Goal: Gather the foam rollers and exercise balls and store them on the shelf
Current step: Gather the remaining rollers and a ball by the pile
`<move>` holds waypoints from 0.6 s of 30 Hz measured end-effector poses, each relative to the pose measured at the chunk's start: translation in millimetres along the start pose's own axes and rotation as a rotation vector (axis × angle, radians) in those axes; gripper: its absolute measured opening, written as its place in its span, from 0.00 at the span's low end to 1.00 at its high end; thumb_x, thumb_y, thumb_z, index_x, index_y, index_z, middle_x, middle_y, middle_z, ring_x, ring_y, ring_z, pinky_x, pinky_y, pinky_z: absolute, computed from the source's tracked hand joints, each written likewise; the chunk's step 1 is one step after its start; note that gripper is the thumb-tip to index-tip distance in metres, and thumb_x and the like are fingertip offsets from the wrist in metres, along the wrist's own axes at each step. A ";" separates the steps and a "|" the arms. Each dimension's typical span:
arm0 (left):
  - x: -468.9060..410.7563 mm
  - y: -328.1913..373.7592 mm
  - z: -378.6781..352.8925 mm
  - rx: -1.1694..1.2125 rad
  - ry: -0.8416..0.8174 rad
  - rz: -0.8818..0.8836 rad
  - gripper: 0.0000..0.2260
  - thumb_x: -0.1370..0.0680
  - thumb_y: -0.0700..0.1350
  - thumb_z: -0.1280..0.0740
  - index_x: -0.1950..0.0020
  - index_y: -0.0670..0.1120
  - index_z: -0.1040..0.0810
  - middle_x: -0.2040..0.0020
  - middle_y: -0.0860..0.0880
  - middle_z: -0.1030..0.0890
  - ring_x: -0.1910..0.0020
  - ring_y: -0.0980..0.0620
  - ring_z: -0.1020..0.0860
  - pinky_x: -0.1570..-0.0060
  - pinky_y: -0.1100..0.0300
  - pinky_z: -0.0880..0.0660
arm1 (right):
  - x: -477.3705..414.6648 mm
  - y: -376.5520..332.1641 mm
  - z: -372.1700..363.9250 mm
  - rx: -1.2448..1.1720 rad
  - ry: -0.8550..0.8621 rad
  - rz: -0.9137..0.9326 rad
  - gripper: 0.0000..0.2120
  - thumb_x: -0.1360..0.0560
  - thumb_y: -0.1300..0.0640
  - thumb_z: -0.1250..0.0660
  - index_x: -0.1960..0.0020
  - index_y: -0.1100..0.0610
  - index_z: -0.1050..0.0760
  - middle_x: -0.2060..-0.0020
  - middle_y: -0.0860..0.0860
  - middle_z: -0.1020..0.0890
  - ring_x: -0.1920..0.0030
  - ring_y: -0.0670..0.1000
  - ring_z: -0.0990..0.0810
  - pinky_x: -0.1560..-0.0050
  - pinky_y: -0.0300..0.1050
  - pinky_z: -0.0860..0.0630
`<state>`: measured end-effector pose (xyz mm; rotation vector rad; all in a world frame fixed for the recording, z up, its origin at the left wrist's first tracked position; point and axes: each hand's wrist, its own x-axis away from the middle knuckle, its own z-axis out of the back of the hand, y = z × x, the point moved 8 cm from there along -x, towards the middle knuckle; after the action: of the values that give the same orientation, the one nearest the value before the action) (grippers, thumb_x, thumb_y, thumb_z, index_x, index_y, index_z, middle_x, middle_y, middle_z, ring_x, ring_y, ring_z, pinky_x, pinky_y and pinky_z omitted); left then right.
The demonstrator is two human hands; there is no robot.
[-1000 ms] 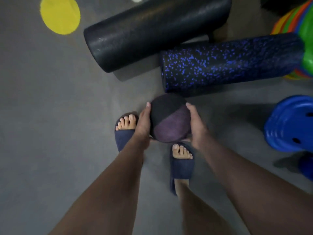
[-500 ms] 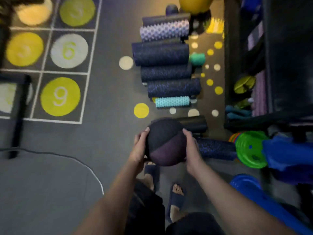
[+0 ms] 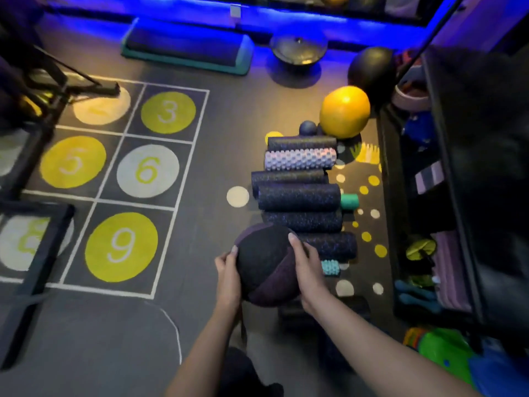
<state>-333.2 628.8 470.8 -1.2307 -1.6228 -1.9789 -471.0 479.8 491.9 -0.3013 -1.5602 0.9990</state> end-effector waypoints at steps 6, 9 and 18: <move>-92.9 194.3 -19.2 -0.185 -0.060 -0.096 0.21 0.24 0.68 0.40 0.45 0.53 0.32 0.45 0.48 0.22 0.42 0.45 0.21 0.36 0.39 0.26 | -81.4 -113.6 -115.1 -0.163 -0.008 0.024 0.35 0.36 0.24 0.30 0.38 0.46 0.19 0.43 0.43 0.15 0.41 0.48 0.17 0.33 0.55 0.23; -135.0 274.3 -54.0 -0.330 -0.117 -0.182 0.22 0.23 0.68 0.38 0.41 0.52 0.30 0.41 0.47 0.21 0.42 0.46 0.22 0.35 0.43 0.26 | -119.2 -152.2 -142.0 -0.275 0.035 -0.042 0.43 0.42 0.21 0.30 0.33 0.42 0.24 0.38 0.43 0.19 0.37 0.51 0.20 0.32 0.58 0.25; -297.8 429.1 -174.0 -0.521 -0.232 -0.097 0.27 0.30 0.72 0.34 0.44 0.54 0.29 0.44 0.49 0.20 0.45 0.45 0.19 0.39 0.41 0.23 | -295.8 -284.3 -200.8 -0.465 0.106 -0.085 0.34 0.32 0.27 0.31 0.30 0.41 0.28 0.36 0.45 0.20 0.37 0.51 0.20 0.41 0.53 0.21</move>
<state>65.2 252.7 524.1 -1.6412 -1.3175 -2.5008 -115.3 193.3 484.1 -0.5950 -1.6805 0.5353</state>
